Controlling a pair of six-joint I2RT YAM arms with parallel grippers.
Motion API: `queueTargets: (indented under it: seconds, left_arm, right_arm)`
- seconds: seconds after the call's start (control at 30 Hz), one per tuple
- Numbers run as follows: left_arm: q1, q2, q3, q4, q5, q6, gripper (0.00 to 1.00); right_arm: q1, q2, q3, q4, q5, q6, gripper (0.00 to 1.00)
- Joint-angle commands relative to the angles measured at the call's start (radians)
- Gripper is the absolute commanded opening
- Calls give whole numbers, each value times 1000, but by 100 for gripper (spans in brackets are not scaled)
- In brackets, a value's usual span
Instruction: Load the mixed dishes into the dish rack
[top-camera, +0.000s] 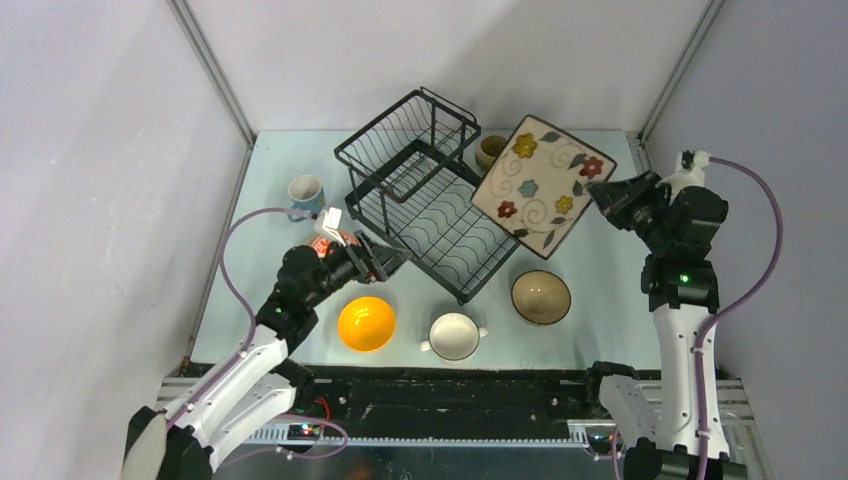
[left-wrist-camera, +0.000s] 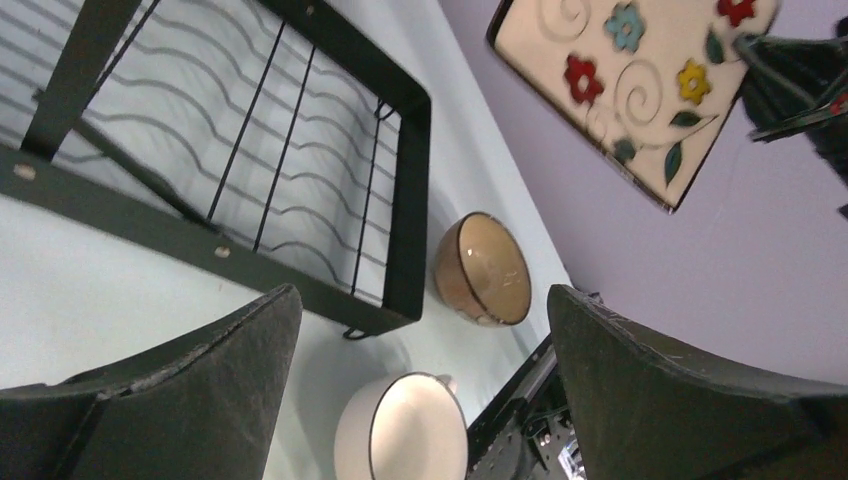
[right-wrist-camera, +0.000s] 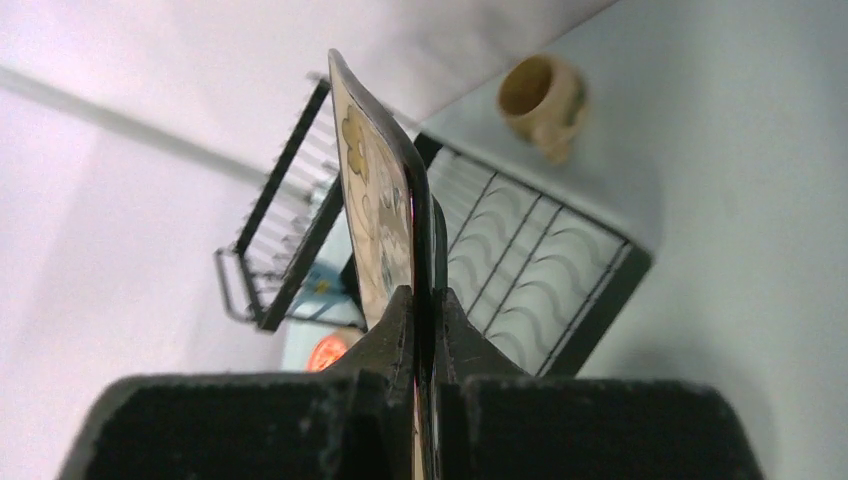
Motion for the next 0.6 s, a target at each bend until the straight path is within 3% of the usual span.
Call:
queueTargets:
  seconds: [0.0,0.2,0.37,0.57]
  left_arm:
    - [-7,35,115,71,23,17,100]
    - [-7,165,191,196,98,-41,100]
    - [-20,240,239,265,161,-94,100]
    - [-58,275,281,293,195,-102,93]
  right_arm:
    - [21,22,94,282,-336,189,0]
    - [89,52,95,368,-445,262,0]
    - [153,56,95,360,-445,246,0]
    - [254,69,95,357,-416,213,0]
